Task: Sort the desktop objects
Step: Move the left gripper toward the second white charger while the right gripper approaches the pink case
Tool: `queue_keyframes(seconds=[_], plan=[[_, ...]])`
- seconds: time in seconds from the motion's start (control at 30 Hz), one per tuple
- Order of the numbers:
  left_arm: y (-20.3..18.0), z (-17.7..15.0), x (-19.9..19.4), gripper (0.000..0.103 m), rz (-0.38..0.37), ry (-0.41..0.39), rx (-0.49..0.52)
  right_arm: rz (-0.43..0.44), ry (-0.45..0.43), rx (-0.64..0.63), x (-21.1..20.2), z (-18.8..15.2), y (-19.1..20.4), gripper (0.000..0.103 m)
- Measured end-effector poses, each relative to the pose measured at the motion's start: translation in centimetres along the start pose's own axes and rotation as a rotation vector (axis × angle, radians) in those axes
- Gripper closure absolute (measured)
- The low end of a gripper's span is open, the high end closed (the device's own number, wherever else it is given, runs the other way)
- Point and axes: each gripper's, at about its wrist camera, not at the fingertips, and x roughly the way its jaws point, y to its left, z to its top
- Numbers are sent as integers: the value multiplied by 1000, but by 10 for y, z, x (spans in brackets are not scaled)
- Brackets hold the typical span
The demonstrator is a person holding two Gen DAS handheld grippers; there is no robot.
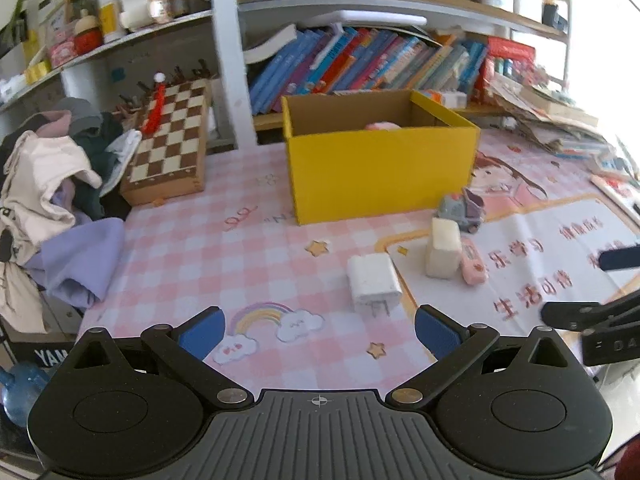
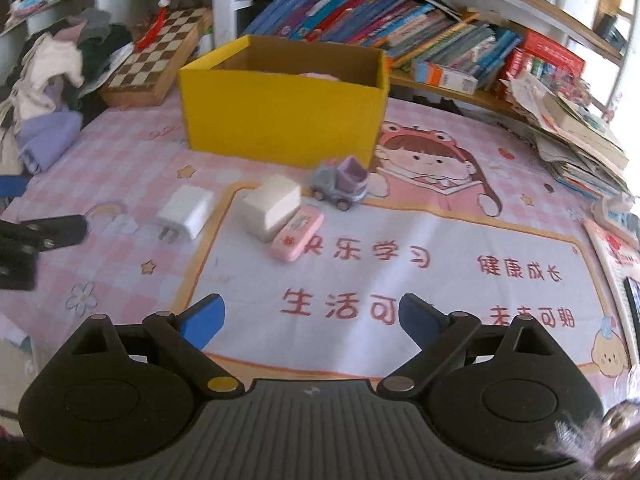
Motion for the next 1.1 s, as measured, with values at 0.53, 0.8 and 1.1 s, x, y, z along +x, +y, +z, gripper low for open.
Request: queue_keyframes(seconds=[0.53, 0.8, 1.1], plan=[[-15, 4, 11, 1, -62, 22, 38, 17, 15, -41, 11, 8, 2, 9], [-15, 12, 25, 1, -63, 47, 9, 3, 18, -27, 20, 15, -9, 11], [-20, 19, 34, 1, -55, 43, 7, 17, 31, -45, 33, 25, -18, 11]])
